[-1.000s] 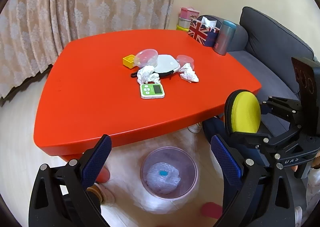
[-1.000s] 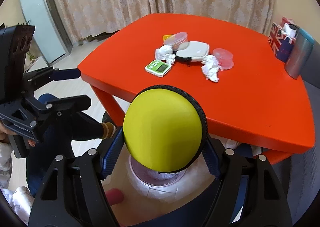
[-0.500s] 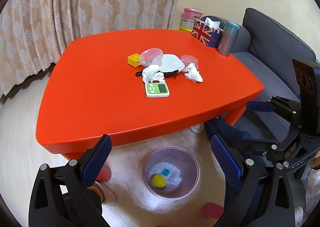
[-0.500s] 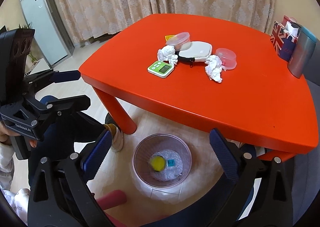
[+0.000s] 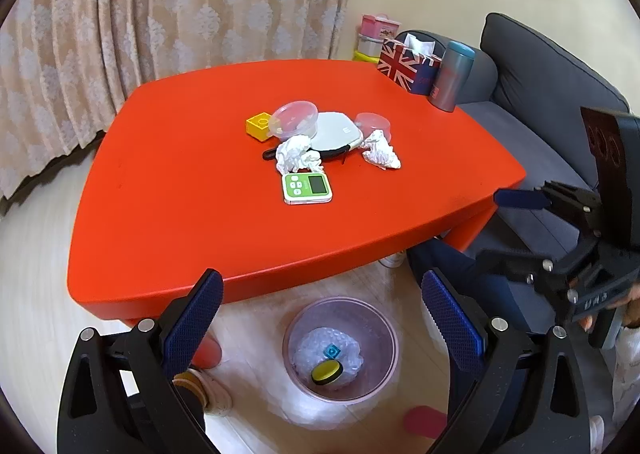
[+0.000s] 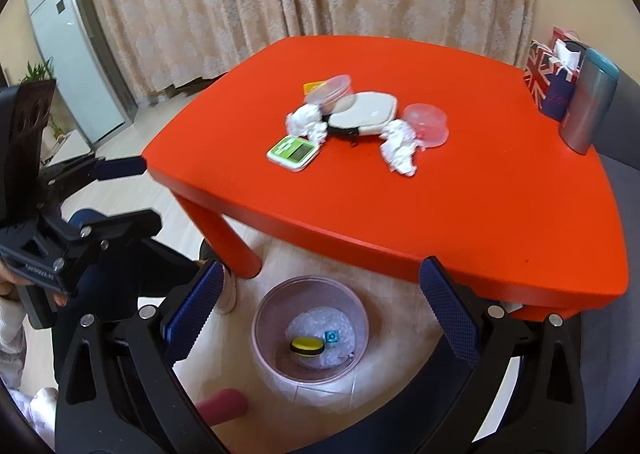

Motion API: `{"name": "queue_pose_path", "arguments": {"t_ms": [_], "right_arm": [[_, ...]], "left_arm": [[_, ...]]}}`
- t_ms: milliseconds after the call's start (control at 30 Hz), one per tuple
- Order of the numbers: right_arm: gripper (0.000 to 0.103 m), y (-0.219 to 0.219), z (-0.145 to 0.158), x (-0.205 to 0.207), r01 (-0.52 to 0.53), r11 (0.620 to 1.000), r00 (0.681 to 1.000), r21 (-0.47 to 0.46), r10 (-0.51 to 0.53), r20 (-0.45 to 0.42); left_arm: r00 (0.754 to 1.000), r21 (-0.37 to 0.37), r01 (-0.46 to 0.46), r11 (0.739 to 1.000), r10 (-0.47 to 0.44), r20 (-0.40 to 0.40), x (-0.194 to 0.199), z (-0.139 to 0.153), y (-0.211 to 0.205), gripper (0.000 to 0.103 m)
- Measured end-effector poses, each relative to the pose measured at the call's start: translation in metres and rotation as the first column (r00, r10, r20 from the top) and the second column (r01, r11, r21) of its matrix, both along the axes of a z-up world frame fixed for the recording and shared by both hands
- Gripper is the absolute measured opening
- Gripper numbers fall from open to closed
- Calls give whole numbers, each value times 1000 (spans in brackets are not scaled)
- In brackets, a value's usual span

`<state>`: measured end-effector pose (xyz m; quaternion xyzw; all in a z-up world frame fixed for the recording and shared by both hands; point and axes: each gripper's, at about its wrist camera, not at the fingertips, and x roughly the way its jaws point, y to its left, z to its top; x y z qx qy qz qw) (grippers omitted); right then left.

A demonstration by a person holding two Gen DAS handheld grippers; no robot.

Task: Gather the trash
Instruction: 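Grasp the crumpled white tissue beside the pink container with the right gripper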

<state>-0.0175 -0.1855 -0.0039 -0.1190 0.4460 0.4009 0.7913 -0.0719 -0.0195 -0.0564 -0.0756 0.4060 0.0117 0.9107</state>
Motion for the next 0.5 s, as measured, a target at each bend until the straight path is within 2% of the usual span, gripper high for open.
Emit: {"name": "queue_pose_path", "arguments": {"t_ms": [500], "right_arm": [[97, 21, 1, 73, 44, 999, 999, -29, -44, 11]], "left_arm": [[1000, 23, 5, 1000, -5, -17, 31, 3, 8, 96]]}}
